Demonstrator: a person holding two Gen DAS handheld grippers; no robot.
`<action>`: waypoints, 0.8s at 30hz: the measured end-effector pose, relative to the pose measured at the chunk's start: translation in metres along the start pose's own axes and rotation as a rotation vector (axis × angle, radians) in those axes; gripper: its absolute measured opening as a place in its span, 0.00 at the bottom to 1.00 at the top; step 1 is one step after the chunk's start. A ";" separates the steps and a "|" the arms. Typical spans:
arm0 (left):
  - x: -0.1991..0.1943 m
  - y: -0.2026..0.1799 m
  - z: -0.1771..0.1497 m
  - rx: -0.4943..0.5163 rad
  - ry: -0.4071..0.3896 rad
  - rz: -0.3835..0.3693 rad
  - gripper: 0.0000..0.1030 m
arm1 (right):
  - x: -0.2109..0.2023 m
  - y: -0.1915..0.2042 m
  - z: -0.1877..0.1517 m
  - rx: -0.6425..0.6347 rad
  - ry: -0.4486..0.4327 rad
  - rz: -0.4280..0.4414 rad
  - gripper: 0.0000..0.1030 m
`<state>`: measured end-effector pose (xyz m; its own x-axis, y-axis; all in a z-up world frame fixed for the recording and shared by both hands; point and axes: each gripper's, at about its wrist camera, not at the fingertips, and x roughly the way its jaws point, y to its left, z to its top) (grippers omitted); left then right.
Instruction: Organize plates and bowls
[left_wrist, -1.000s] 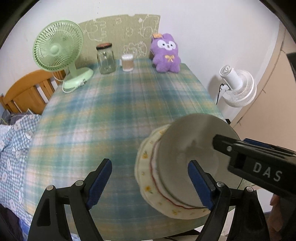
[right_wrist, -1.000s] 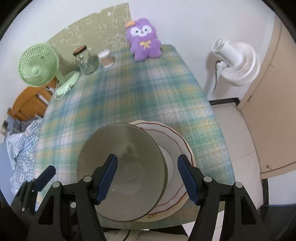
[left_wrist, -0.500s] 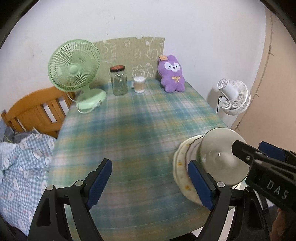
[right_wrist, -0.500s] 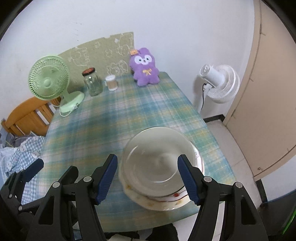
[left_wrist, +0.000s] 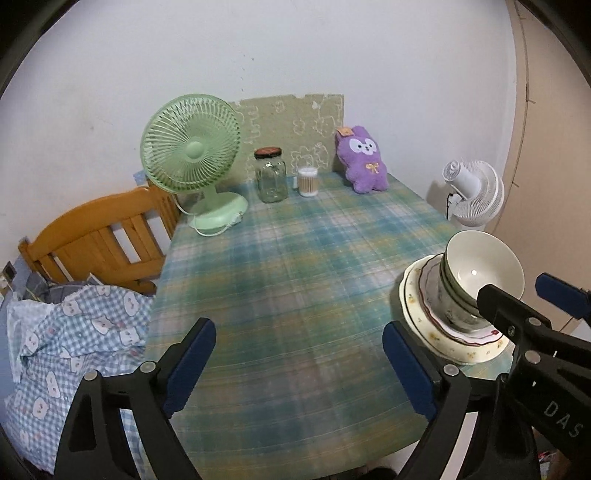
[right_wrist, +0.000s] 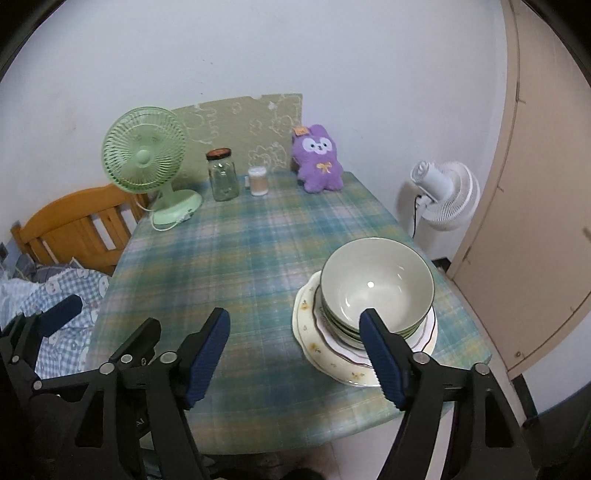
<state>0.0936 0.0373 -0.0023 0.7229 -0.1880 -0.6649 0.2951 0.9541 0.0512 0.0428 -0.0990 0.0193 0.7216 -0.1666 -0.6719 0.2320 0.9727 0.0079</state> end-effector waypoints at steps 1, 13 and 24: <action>-0.002 0.002 -0.002 0.000 -0.006 0.003 0.92 | -0.004 0.002 -0.003 -0.009 -0.012 0.003 0.75; -0.012 0.016 -0.039 -0.049 -0.101 0.059 0.99 | -0.007 0.004 -0.038 -0.027 -0.100 0.014 0.84; -0.021 0.016 -0.078 -0.098 -0.122 0.070 1.00 | -0.007 -0.006 -0.071 0.014 -0.098 0.011 0.84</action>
<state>0.0348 0.0744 -0.0457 0.8119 -0.1412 -0.5665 0.1833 0.9829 0.0177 -0.0098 -0.0926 -0.0286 0.7841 -0.1719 -0.5963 0.2323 0.9723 0.0251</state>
